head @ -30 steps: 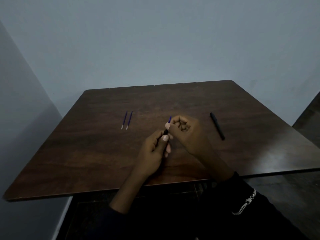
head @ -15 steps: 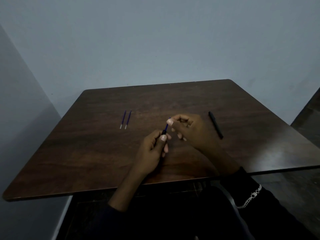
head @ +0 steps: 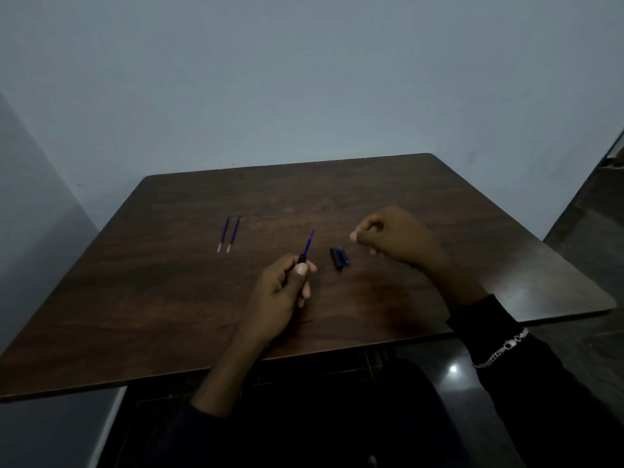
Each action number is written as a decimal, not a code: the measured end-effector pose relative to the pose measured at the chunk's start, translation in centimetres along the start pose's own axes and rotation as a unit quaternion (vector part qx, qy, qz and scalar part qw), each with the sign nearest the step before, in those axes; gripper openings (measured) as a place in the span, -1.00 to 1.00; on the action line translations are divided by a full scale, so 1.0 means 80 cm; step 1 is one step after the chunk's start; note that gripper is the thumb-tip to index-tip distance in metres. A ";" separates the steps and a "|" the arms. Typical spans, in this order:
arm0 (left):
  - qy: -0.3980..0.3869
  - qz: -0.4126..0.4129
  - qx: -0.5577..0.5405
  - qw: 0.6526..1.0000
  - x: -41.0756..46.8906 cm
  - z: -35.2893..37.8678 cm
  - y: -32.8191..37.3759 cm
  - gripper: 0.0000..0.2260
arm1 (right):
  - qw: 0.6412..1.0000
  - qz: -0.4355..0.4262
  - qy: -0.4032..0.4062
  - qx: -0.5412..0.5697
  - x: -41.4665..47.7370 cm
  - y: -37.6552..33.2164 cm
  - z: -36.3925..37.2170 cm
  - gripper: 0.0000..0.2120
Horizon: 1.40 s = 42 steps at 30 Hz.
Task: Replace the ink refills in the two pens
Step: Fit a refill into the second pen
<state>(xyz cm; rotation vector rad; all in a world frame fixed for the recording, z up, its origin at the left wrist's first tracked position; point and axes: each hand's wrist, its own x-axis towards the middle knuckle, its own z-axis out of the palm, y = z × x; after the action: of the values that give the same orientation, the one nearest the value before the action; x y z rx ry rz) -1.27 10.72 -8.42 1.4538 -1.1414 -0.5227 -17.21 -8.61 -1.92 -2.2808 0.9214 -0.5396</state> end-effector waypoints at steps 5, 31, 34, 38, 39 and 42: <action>0.002 0.001 -0.006 1.000 0.000 0.000 -0.002 -0.80 | 0.993 0.082 -0.070 -0.055 0.027 -0.005 0.036 -0.82; -0.004 -0.002 0.008 1.000 -0.002 -0.002 0.001 -0.79 | 0.947 0.140 -0.107 -0.270 0.052 -0.043 0.042 -0.92; -0.008 -0.006 0.009 1.000 -0.001 -0.001 0.001 -0.79 | 0.986 0.092 -0.033 -0.136 0.047 -0.026 0.028 -0.84; -0.008 -0.013 0.012 1.000 -0.001 0.000 0.002 -0.79 | 0.942 0.023 -0.007 0.334 0.016 -0.040 0.014 -0.89; -0.009 -0.015 0.013 1.000 -0.001 0.000 0.001 -0.79 | 0.920 0.004 -0.013 0.391 0.010 -0.047 0.013 -0.90; -0.015 -0.021 0.021 0.999 -0.001 -0.001 0.002 -0.78 | 0.902 -0.029 -0.030 0.431 -0.002 -0.062 0.013 -0.89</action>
<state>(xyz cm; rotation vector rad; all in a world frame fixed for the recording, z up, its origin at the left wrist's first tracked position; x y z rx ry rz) -1.35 10.87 -8.27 1.5124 -1.1535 -0.5535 -14.36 -5.22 0.61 -1.5016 0.4351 -0.7203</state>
